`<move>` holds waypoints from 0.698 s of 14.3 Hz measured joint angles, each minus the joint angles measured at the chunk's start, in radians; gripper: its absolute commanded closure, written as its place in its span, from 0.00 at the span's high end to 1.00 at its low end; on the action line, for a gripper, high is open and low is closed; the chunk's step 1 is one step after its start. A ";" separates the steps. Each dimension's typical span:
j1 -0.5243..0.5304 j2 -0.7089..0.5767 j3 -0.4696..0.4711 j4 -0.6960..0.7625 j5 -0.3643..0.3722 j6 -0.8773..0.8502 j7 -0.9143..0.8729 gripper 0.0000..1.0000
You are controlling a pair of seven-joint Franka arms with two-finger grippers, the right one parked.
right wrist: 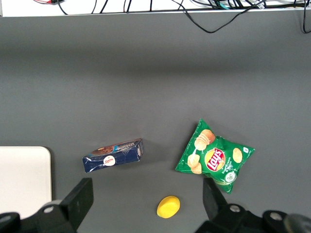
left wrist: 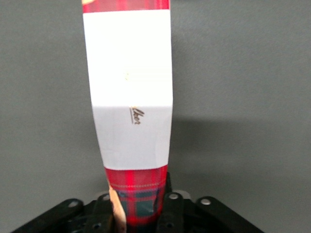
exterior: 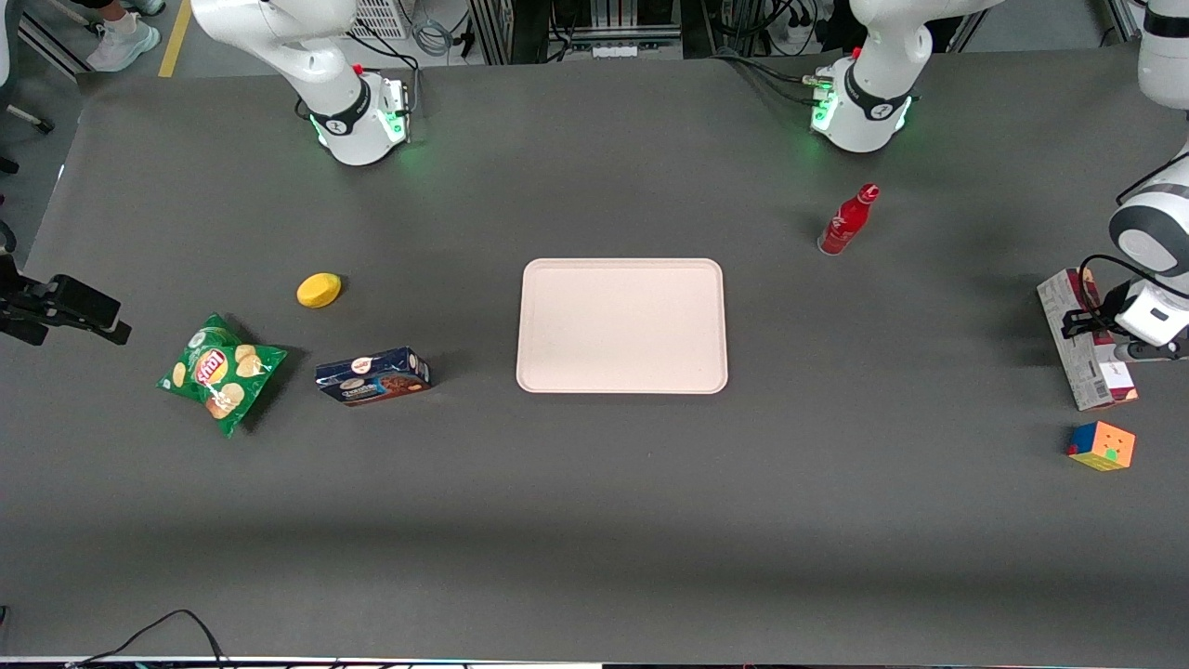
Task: Place red cookie box on tray
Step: 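Lift the cookie box up with the left gripper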
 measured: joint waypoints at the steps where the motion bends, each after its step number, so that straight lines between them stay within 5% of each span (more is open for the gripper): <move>1: -0.001 0.000 -0.001 0.022 0.000 -0.044 0.001 0.12; 10: -0.010 -0.149 0.000 0.378 0.068 -0.568 0.006 0.14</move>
